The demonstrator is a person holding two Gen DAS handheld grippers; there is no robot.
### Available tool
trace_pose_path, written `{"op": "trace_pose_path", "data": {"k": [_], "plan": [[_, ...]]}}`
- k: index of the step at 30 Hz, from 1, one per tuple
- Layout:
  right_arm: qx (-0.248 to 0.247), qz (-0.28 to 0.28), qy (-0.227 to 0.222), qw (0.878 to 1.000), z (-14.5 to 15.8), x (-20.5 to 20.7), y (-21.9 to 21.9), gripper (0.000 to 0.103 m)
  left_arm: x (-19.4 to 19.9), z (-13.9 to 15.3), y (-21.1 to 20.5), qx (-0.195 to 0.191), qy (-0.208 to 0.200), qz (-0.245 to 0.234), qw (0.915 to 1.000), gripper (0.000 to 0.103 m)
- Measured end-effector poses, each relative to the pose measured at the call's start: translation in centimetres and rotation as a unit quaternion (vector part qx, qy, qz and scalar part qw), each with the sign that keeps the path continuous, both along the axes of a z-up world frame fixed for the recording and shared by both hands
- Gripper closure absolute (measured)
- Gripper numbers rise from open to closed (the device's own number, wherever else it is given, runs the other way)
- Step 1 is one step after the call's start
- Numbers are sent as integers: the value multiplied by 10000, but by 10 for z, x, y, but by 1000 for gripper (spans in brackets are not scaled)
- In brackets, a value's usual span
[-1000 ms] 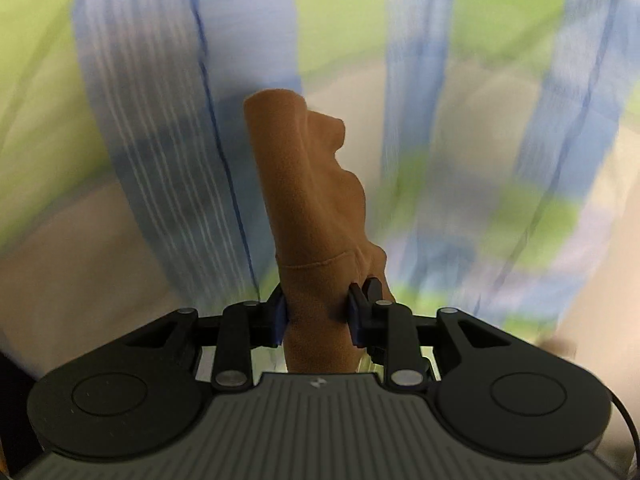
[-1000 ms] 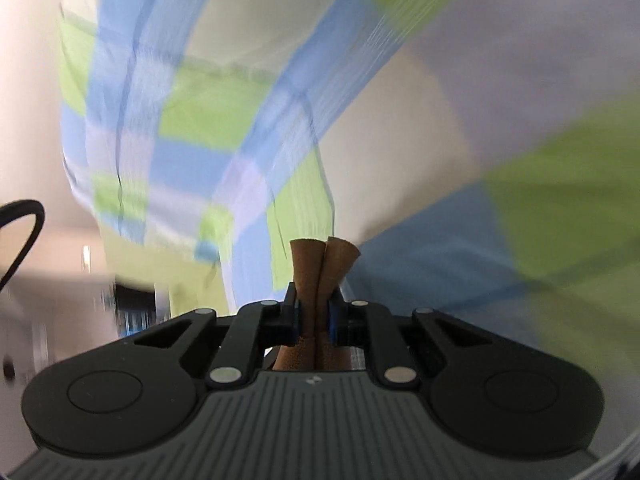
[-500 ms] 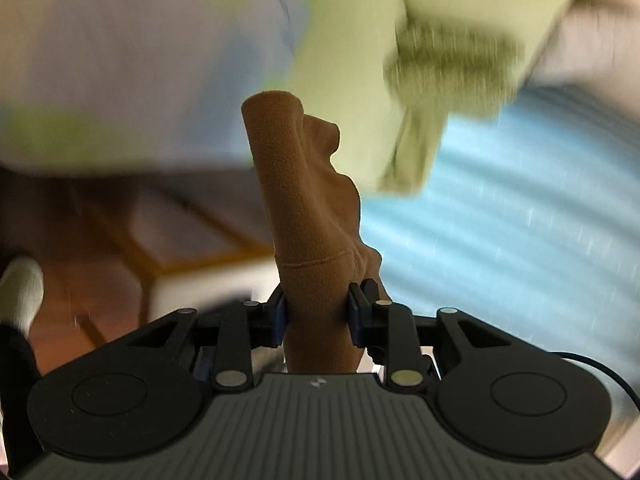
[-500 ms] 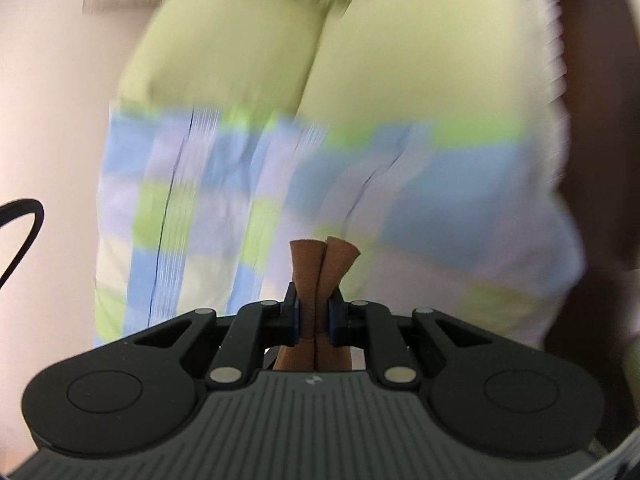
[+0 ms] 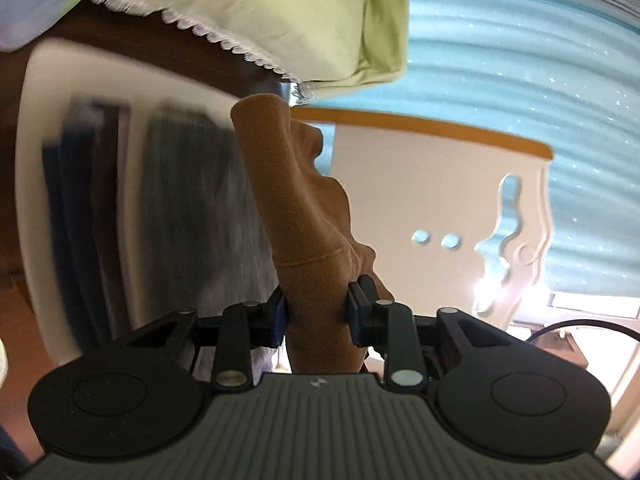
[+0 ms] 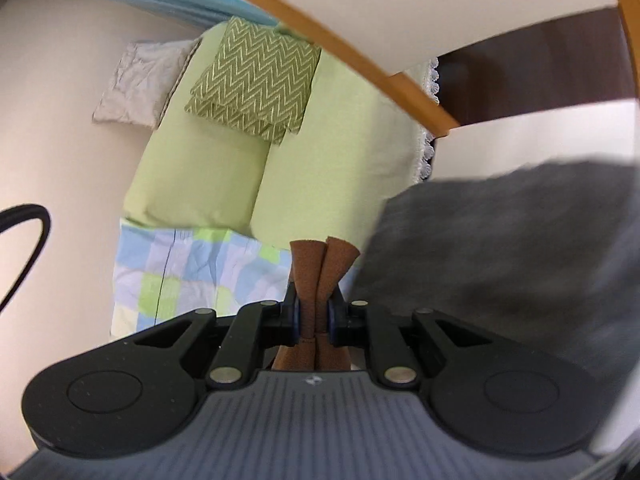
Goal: Fold clothes
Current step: 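Lift the brown cloth with the left tool and carry it to the chair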
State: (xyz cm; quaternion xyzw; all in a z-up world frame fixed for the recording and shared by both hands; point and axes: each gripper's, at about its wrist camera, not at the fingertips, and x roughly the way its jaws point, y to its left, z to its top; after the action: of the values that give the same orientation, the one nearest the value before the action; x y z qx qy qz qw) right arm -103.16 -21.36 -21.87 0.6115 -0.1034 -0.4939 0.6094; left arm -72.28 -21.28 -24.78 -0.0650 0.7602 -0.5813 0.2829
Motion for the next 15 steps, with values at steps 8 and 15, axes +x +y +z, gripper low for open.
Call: {"op": "trace_pose_path", "data": {"k": [8, 15], "plan": [[172, 223, -270, 9992, -48, -61, 14, 92, -43, -23, 32, 215, -363, 287, 9987, 67], [326, -309, -531, 9976, -79, -55, 40, 92, -25, -13, 21, 438, -417, -633, 9962, 56]]}}
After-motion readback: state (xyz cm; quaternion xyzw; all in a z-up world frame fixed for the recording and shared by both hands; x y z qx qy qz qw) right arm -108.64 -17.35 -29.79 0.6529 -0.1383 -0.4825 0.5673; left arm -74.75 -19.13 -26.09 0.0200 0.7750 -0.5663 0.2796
